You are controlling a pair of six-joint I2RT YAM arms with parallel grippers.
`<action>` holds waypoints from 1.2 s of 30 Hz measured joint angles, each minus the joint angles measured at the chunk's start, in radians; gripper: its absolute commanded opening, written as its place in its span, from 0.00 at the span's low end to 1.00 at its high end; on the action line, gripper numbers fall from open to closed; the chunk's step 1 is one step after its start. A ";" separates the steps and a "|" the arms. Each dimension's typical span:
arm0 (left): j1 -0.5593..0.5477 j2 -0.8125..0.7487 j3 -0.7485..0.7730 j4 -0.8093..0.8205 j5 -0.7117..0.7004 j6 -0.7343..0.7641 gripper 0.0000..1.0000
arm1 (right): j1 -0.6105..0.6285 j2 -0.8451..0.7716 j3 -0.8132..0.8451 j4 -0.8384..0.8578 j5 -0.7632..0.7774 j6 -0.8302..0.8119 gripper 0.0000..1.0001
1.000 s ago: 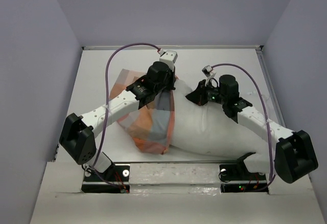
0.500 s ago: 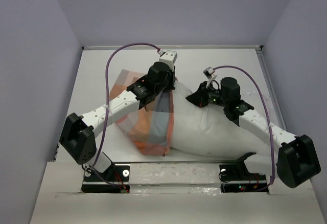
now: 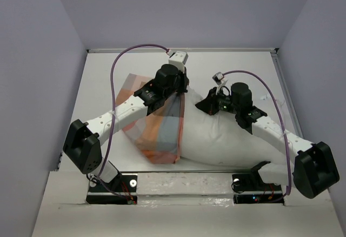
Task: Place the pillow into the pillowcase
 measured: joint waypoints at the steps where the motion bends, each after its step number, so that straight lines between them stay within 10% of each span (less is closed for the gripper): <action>1: 0.000 0.000 -0.001 0.008 0.005 -0.005 0.00 | 0.003 0.000 0.000 -0.003 0.004 -0.003 0.00; 20: -0.005 -0.171 -0.167 0.203 0.220 -0.209 0.00 | 0.035 0.038 0.084 0.065 0.114 0.248 0.00; 29: -0.057 -0.196 -0.100 0.159 0.253 -0.212 0.00 | 0.156 0.323 0.264 0.109 0.244 0.271 0.00; 36: -0.012 -0.229 -0.099 0.122 0.266 -0.200 0.00 | 0.192 0.095 0.146 0.057 0.385 0.288 0.00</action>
